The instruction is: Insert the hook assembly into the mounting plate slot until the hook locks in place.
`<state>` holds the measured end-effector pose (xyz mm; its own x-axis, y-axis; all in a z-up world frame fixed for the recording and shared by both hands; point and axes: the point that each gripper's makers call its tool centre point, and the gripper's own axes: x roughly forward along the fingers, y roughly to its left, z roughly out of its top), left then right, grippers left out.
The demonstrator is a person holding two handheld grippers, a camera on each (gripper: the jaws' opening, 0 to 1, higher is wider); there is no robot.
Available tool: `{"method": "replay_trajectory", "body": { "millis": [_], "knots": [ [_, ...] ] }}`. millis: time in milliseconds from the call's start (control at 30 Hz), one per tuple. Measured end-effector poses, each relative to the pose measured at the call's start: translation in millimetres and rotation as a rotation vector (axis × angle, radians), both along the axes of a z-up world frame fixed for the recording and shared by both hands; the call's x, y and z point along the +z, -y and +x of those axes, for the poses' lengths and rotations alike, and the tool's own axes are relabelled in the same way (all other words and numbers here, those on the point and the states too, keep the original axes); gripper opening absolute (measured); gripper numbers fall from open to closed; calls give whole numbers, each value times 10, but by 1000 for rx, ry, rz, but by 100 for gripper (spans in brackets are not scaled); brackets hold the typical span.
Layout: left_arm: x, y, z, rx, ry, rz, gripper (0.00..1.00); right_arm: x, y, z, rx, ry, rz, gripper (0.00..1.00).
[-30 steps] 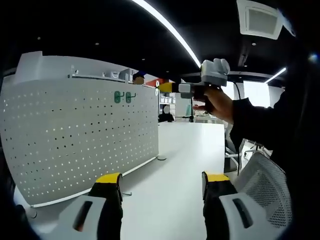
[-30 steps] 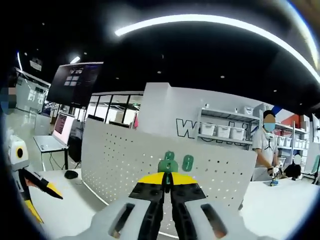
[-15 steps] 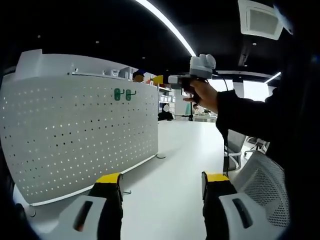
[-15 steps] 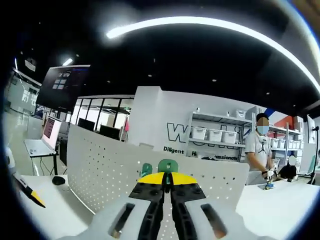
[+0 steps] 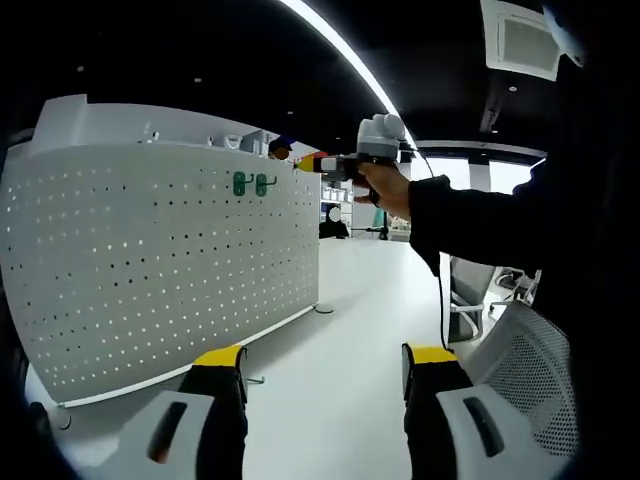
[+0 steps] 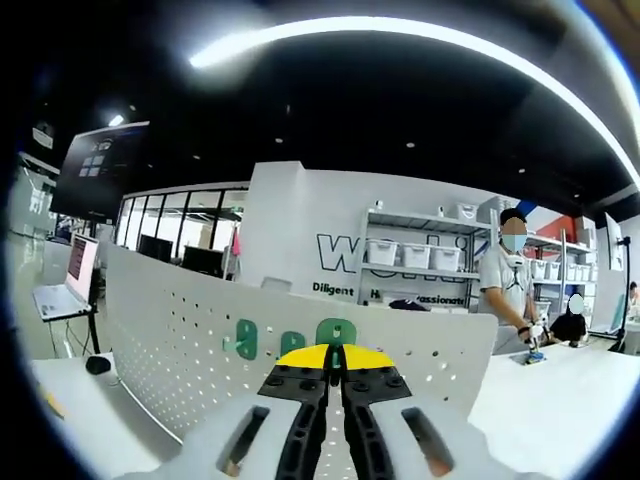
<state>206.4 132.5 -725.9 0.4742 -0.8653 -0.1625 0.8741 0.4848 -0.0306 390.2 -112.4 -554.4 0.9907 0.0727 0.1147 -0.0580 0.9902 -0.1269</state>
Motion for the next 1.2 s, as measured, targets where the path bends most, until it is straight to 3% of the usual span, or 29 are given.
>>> {"method": "replay_trajectory", "body": {
  "millis": [533,1200],
  "knots": [
    [-50,-4,17,-1,-8,16,63,-138,92,290,-19,-27,10,1],
    [-71,-14,27,-1,-19,16,62,-217,104,380,-32,-41,-8,1]
  ]
}}
